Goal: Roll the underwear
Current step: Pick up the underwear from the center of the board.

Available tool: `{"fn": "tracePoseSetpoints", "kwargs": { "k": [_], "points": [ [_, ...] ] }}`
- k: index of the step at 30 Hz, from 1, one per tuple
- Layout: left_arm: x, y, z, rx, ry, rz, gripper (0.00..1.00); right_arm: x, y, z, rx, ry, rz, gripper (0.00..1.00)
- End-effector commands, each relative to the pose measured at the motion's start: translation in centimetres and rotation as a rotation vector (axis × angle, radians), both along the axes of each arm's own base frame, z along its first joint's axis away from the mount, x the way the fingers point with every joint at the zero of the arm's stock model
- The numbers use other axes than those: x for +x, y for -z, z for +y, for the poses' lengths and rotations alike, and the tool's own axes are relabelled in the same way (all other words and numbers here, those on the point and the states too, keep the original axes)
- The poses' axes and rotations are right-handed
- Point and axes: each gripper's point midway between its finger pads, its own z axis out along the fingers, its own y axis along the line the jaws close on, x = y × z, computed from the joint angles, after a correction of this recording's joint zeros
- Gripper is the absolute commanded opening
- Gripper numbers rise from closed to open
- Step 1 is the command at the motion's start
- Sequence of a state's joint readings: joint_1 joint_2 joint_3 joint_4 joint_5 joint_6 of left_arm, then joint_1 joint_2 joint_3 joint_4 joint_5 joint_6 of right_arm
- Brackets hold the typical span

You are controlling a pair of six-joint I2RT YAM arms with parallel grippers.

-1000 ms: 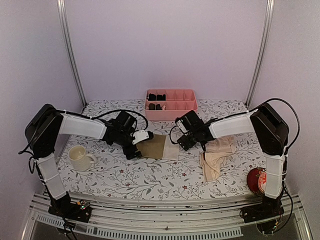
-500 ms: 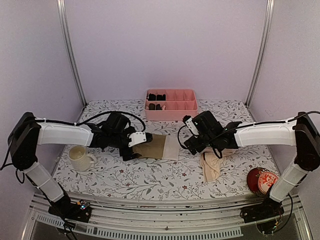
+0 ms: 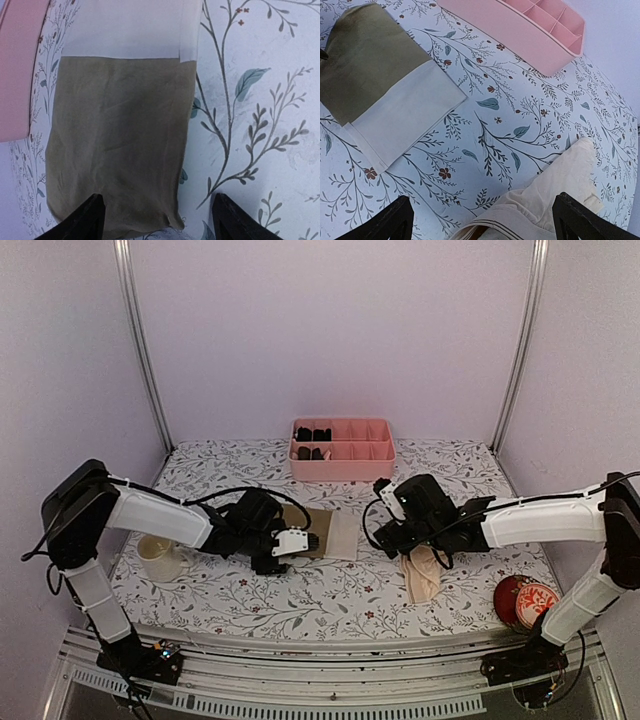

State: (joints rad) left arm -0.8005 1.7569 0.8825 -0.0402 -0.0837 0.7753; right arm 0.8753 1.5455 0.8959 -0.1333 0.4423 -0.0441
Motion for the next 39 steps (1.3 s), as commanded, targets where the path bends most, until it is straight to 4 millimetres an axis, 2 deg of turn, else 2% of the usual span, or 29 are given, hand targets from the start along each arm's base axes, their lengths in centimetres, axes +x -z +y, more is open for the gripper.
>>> {"fn": "tracePoseSetpoints", "kwargs": {
  "k": [1, 2, 7, 14, 16, 19, 23, 25, 33, 39],
  "points": [
    [0.2, 1.6, 0.1, 0.062, -0.012, -0.023, 0.72, -0.4, -1.5, 0.8, 0.049, -0.012, -0.041, 0.99],
    [0.2, 1.8, 0.2, 0.068, -0.014, -0.023, 0.69, -0.5, -1.6, 0.9, 0.048, -0.016, -0.046, 0.99],
    [0.1, 2.1, 0.4, 0.085, -0.025, -0.02, 0.4, -0.9, -2.5, 1.1, 0.04, -0.04, -0.097, 0.99],
    [0.5, 1.8, -0.3, 0.069, -0.039, -0.005, 0.02, -2.4, -3.2, 2.2, 0.015, -0.18, -0.247, 0.99],
    [0.8, 1.3, -0.7, 0.057, -0.039, -0.006, 0.0, -2.8, -3.7, 2.8, 0.017, -0.225, -0.3, 0.99],
    [0.8, 0.5, -1.2, 0.036, -0.024, 0.006, 0.0, -4.1, -3.3, 3.8, 0.005, -0.338, -0.348, 0.99],
    [0.7, -1.1, -1.8, 0.009, 0.006, 0.003, 0.0, -6.9, -1.7, 5.7, -0.051, -0.546, -0.434, 0.99],
    [0.8, -1.5, -1.7, 0.006, 0.01, 0.004, 0.0, -7.6, -0.1, 6.7, -0.116, -0.621, -0.448, 0.99],
    [0.7, -1.9, -1.4, 0.009, 0.029, 0.017, 0.0, -6.3, 4.9, 9.7, -0.351, -0.685, -0.442, 0.99],
    [0.4, -1.8, -1.2, 0.013, 0.042, 0.031, 0.0, -5.1, 7.5, 11.5, -0.489, -0.732, -0.449, 0.99]
  ]
}}
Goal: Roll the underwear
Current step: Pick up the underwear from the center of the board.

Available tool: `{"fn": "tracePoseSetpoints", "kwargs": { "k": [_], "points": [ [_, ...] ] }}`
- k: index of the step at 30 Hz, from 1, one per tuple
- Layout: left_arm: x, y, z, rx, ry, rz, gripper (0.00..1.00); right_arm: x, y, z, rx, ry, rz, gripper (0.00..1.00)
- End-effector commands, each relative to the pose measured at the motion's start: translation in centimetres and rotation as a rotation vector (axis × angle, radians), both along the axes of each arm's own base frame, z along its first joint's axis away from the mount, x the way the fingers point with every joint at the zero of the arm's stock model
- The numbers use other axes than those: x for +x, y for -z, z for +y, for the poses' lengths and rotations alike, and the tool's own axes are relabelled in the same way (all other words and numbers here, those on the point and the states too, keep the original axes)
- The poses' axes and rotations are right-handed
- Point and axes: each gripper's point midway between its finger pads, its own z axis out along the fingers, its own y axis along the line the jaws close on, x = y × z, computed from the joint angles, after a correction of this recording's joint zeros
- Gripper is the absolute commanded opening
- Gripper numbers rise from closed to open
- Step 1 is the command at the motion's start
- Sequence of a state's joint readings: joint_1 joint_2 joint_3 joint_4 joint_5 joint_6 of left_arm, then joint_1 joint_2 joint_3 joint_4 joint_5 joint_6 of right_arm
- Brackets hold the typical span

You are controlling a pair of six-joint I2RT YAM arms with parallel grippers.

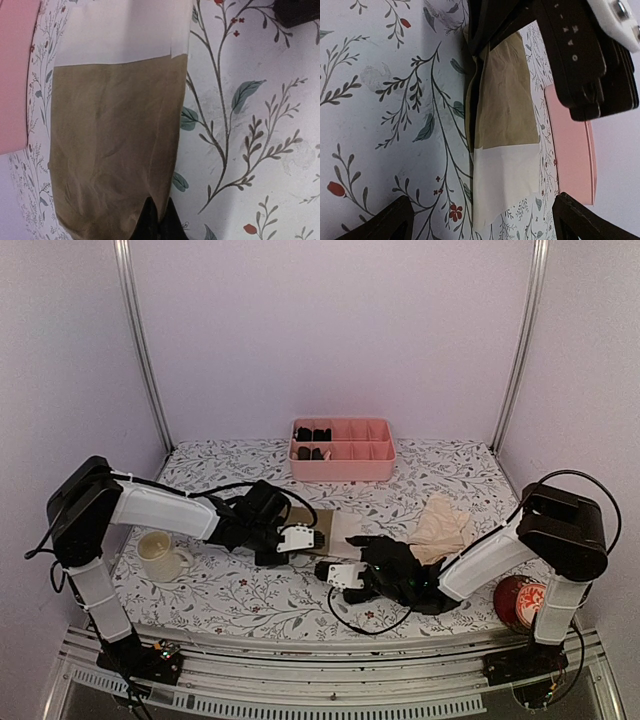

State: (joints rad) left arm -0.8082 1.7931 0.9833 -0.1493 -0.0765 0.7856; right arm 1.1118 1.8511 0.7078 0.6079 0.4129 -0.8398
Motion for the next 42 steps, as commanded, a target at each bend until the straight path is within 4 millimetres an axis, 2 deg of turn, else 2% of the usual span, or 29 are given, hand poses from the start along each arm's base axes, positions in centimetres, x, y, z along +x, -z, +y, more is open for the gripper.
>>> {"fn": "tracePoseSetpoints", "kwargs": {
  "k": [1, 3, 6, 8, 11, 16, 22, 26, 28, 31, 32, 34, 42],
  "points": [
    [-0.1, -1.2, -0.1, -0.018, 0.026, 0.007, 0.0, 0.9, 1.1, 1.2, -0.107, -0.029, -0.072, 0.99],
    [-0.5, -0.8, 0.1, -0.013, 0.033, 0.02, 0.04, 1.2, 1.2, 1.5, -0.131, -0.032, -0.085, 0.99],
    [-1.3, -0.4, 0.5, -0.006, 0.047, 0.034, 0.41, 1.2, 0.5, 1.7, -0.132, -0.037, -0.079, 0.99],
    [-1.8, -0.3, 0.8, -0.008, 0.056, 0.029, 0.55, 1.0, 0.2, 1.4, -0.126, -0.033, -0.067, 1.0],
    [-2.2, 0.2, 1.1, 0.0, 0.058, 0.019, 0.6, 0.8, -0.7, 0.8, -0.108, -0.016, -0.054, 0.99],
    [-1.1, 1.6, 1.8, 0.044, 0.0, -0.087, 0.63, 0.5, -2.0, -0.3, -0.072, 0.027, -0.039, 0.97],
    [-0.3, 3.0, 1.9, 0.071, -0.038, -0.132, 0.6, -0.6, -3.4, -1.0, -0.03, 0.047, -0.034, 0.97],
    [-0.7, 3.7, 1.8, 0.08, -0.031, -0.127, 0.55, -1.1, -3.3, -1.6, -0.045, 0.062, -0.038, 0.97],
    [-1.2, 3.9, 1.6, 0.082, -0.018, -0.125, 0.43, -1.2, -3.3, -1.9, -0.049, 0.066, -0.042, 0.97],
    [-1.5, 4.2, 1.3, 0.085, -0.009, -0.123, 0.14, -1.7, -2.8, -1.9, -0.056, 0.048, -0.028, 0.97],
    [-1.5, 4.2, 1.3, 0.086, -0.008, -0.124, 0.07, -1.9, -2.6, -1.8, -0.057, 0.037, -0.022, 0.97],
    [-1.3, 3.8, 1.2, 0.084, -0.008, -0.132, 0.0, -2.1, -2.0, -1.5, -0.071, 0.019, -0.012, 0.97],
    [-0.7, 0.4, -0.4, 0.014, 0.021, -0.124, 0.0, -1.6, 0.7, 0.5, -0.142, -0.018, -0.011, 0.96]
  ]
}}
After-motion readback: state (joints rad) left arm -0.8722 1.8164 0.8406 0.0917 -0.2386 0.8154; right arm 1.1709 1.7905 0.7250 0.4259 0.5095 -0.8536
